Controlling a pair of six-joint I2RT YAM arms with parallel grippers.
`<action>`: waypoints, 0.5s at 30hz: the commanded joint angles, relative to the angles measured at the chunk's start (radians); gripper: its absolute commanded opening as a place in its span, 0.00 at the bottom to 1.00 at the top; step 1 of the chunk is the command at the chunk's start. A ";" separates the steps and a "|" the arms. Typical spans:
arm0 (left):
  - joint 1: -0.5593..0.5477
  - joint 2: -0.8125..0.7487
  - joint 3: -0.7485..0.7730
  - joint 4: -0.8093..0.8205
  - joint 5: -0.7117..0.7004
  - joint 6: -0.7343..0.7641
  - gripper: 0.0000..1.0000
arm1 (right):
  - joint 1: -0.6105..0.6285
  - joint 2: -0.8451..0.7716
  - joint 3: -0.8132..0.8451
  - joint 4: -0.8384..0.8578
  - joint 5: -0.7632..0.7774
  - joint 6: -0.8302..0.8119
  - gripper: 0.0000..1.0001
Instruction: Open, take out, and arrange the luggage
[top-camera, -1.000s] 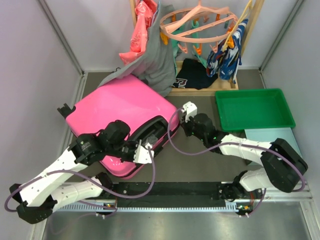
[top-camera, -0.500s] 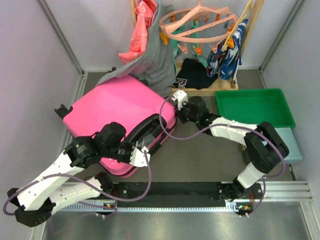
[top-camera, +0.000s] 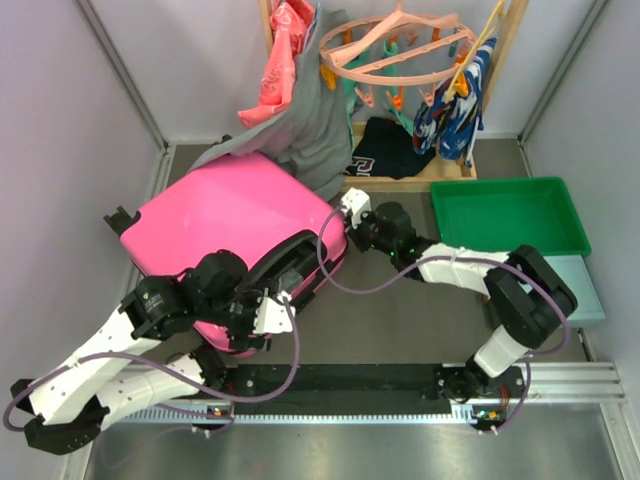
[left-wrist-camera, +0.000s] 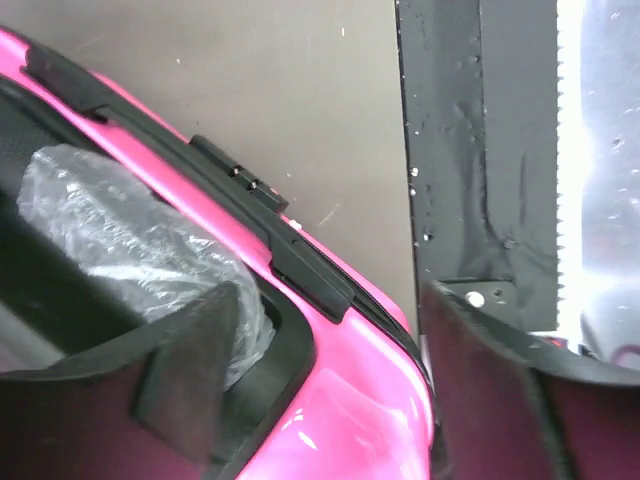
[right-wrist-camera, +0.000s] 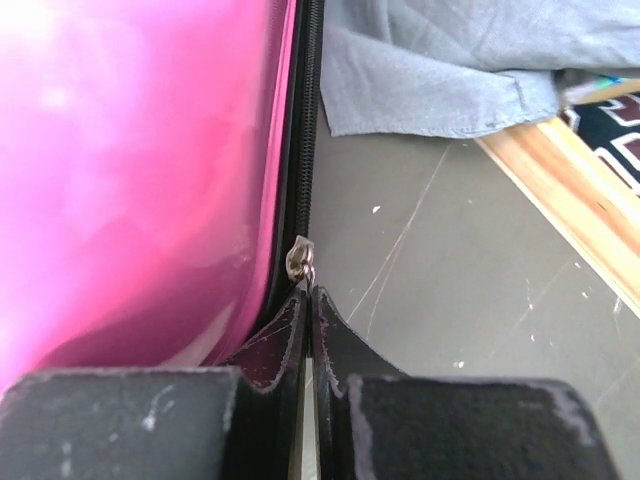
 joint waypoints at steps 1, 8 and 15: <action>0.013 0.088 0.108 -0.043 -0.100 -0.183 0.82 | 0.125 -0.139 -0.091 0.151 0.030 0.081 0.00; 0.013 0.159 0.232 0.022 -0.123 -0.309 0.87 | 0.295 -0.222 -0.165 0.131 0.202 0.139 0.00; 0.067 0.130 0.181 0.141 -0.677 -0.291 0.51 | 0.309 -0.239 -0.241 0.180 0.269 0.256 0.00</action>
